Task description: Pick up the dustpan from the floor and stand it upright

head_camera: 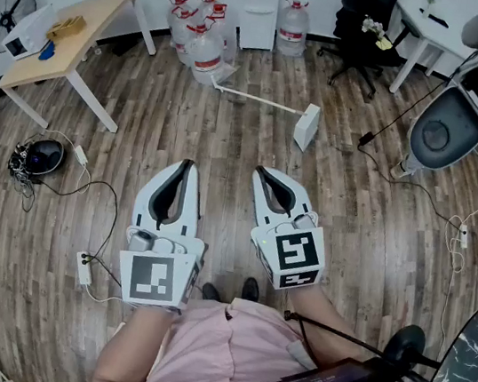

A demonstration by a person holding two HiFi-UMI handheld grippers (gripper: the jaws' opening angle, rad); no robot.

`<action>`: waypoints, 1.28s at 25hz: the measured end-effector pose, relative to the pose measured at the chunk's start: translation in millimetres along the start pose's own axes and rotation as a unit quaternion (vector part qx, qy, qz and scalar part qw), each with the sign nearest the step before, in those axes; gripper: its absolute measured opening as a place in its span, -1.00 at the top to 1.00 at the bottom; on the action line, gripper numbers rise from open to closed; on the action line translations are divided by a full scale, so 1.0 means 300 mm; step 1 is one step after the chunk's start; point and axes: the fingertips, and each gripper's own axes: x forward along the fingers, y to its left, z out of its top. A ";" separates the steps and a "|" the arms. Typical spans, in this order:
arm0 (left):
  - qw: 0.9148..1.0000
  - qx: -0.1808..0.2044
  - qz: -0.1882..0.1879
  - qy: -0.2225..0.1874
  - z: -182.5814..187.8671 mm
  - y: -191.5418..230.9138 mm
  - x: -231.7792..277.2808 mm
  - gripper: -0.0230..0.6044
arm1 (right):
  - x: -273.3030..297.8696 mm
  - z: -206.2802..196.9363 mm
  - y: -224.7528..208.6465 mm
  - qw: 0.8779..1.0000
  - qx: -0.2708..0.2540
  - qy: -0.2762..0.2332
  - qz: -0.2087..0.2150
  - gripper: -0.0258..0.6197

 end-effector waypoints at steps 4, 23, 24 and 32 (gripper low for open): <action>1.000 -0.002 0.001 -0.017 0.011 -0.066 0.054 0.88 | -0.010 -0.021 -0.070 1.000 0.003 -0.001 0.007 0.92; 1.000 -0.020 0.008 0.014 -0.147 0.071 0.342 0.88 | 0.283 -0.108 -0.234 0.999 0.016 0.017 0.023 0.80; 1.000 -0.019 0.010 0.016 -0.161 0.105 0.379 0.88 | 0.332 -0.113 -0.232 0.999 0.018 0.021 0.035 0.48; 1.000 -0.025 -0.001 0.016 -0.246 0.437 0.679 0.88 | 0.773 -0.109 -0.266 0.998 0.004 0.047 0.030 0.18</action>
